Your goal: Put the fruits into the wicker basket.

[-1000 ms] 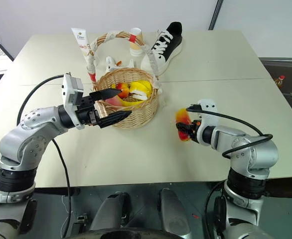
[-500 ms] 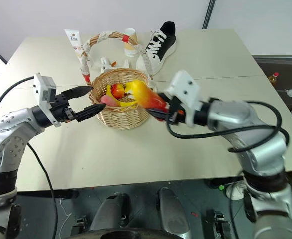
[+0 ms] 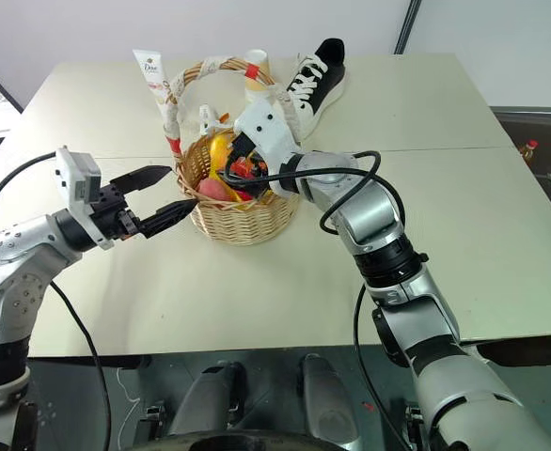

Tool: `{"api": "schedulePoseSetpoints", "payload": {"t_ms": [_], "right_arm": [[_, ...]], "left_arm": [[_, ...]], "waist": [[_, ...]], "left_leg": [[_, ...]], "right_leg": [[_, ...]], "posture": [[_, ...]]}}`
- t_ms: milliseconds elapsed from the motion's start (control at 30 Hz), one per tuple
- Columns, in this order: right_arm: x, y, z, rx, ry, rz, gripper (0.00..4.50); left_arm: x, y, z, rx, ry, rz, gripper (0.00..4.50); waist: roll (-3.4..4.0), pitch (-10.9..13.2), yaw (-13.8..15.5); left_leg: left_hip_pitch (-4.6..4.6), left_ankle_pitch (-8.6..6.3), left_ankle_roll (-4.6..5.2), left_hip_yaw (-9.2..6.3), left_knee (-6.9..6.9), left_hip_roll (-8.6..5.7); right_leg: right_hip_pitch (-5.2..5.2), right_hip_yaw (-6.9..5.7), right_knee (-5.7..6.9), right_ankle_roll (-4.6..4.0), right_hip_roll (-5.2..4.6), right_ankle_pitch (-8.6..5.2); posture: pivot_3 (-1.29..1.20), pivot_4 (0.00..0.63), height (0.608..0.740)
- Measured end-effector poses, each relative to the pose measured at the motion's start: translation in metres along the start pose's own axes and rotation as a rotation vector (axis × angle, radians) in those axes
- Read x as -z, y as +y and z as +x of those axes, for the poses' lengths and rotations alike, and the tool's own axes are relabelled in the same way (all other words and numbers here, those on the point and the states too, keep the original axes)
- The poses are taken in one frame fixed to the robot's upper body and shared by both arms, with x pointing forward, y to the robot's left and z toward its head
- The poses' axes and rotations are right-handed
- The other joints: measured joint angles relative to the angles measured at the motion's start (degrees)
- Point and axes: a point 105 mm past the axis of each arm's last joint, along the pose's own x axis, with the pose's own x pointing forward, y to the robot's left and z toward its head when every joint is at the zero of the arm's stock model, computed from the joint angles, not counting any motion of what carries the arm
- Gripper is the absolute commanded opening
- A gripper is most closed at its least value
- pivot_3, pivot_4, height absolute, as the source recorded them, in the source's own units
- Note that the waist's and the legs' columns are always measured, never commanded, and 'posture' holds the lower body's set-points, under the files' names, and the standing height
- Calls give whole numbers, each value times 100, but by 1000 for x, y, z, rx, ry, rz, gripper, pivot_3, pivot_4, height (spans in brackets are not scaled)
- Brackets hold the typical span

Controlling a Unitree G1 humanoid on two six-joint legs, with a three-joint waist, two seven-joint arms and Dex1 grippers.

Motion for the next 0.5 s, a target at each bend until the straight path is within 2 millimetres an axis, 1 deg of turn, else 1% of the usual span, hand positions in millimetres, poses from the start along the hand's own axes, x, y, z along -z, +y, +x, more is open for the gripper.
{"api": "schedulePoseSetpoints", "payload": {"t_ms": [67, 133, 200, 267, 333, 367, 433, 500], "right_arm": [[-11, 5, -5, -24, -53, -43, 4466], [-25, 14, -22, -71, -132, -100, 4466], [-28, 22, -43, -117, -184, -124, 4466], [-21, 28, -64, -146, -203, -114, 4466], [-16, 28, -77, -141, -213, -78, 4466], [-13, 25, -83, -121, -218, -50, 4466], [-2, 10, -95, -37, -202, 32, 4466], [13, -6, -99, 59, -162, 90, 4466]], "left_arm": [[-1, -1, 0, 2, -1, 1, 4500], [-1, -2, 0, 2, -3, -9, 4500], [0, -2, 1, 1, -7, -19, 4500], [1, -3, 1, 3, -12, -26, 4500], [0, -4, 4, 12, -20, -30, 4500], [0, -5, 6, 20, -26, -33, 4500], [-1, -7, 9, 36, -39, -42, 4500], [-1, -7, 11, 47, -41, -48, 4500]], "waist": [[0, 0, -12], [0, 0, -10], [-1, -1, 6], [-1, 0, 10], [-1, 0, -15], [-1, 0, -22], [-1, -1, -30], [-1, 0, -43]], "left_leg": [[2, 0, 0, -2, 1, 1], [3, 0, 0, -7, 0, 3], [5, 0, 0, -9, 1, 4], [6, 0, 1, -9, 2, 4], [11, 0, 1, -8, 5, 3], [16, 0, 1, -7, 5, 2], [29, 0, 1, -2, 6, 1], [38, 0, 1, 8, 4, 2]], "right_leg": [[0, -1, 2, 0, 4, 0], [4, -4, 2, 0, 9, 0], [11, -8, 0, 0, 10, -1], [15, -7, -3, 0, 10, -1], [16, -5, 0, 0, 12, -1], [21, -5, 1, 0, 15, -1], [33, -6, 2, -1, 24, -1], [34, -1, 5, -1, 31, -1]], "posture": [[0, 150, 740], [0, 150, 740], [0, 150, 740], [0, 150, 740], [0, 150, 740], [0, 150, 740], [0, 150, 740], [0, 150, 740]]}}
